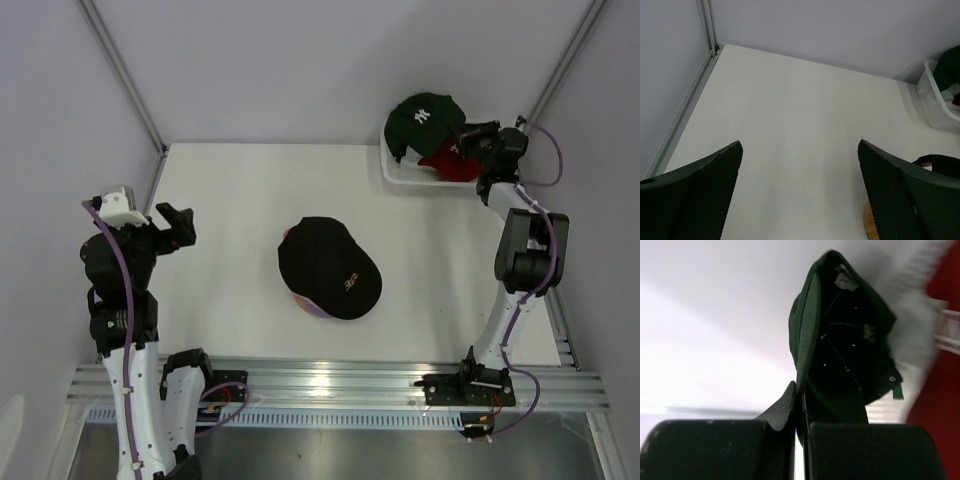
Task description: Stack the hats
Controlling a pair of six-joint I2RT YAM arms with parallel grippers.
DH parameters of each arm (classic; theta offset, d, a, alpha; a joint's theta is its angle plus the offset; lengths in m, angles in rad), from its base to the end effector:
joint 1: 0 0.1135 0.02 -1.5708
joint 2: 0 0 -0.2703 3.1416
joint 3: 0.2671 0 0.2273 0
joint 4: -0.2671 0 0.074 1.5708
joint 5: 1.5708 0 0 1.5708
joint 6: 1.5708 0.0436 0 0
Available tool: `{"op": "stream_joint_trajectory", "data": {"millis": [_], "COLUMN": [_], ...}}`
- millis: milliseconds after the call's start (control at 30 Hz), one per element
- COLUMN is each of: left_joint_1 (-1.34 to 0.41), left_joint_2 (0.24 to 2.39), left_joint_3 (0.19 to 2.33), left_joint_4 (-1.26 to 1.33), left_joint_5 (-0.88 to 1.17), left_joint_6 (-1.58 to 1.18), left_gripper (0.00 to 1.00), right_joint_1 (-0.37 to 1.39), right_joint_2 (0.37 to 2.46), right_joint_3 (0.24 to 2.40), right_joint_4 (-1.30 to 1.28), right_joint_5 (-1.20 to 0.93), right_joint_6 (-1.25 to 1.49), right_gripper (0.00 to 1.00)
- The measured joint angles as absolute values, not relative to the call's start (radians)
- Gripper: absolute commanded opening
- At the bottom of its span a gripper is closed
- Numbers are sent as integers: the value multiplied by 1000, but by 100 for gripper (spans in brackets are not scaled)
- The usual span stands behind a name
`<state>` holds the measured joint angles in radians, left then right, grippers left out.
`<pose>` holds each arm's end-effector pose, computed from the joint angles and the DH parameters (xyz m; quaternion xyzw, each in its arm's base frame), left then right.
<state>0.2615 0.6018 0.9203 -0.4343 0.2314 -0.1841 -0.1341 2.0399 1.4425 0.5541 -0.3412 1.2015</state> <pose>0.1014 0.0168 0.3787 -0.0890 0.7405 -0.0606 0.6634 0.4699 -0.0487 0.2759 0.3486 0.6316 0.4523 0.5244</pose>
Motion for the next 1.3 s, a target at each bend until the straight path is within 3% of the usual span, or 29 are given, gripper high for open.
{"op": "stream_joint_trajectory", "data": {"millis": [133, 400, 633, 867, 1300], "left_joint_1": [262, 262, 261, 237, 179], "left_joint_2": [598, 542, 500, 436, 387], "left_joint_3": [920, 914, 909, 897, 896], "left_joint_4": [-435, -424, -416, -397, -382], "left_joint_5": [231, 230, 197, 137, 73], "left_joint_6": [-184, -186, -186, -186, -184], "left_gripper": [99, 100, 99, 99, 99], "right_joint_1": [-116, 14, 246, 356, 602], "right_joint_2": [1999, 1802, 1573, 1265, 868], "right_joint_3": [1536, 1509, 1174, 865, 668], "right_joint_4": [574, 736, 768, 635, 398], "right_joint_5": [-431, -503, -498, -369, -149], "right_joint_6": [1246, 1445, 1493, 1457, 1455], "right_gripper": [0, 0, 0, 0, 0]}}
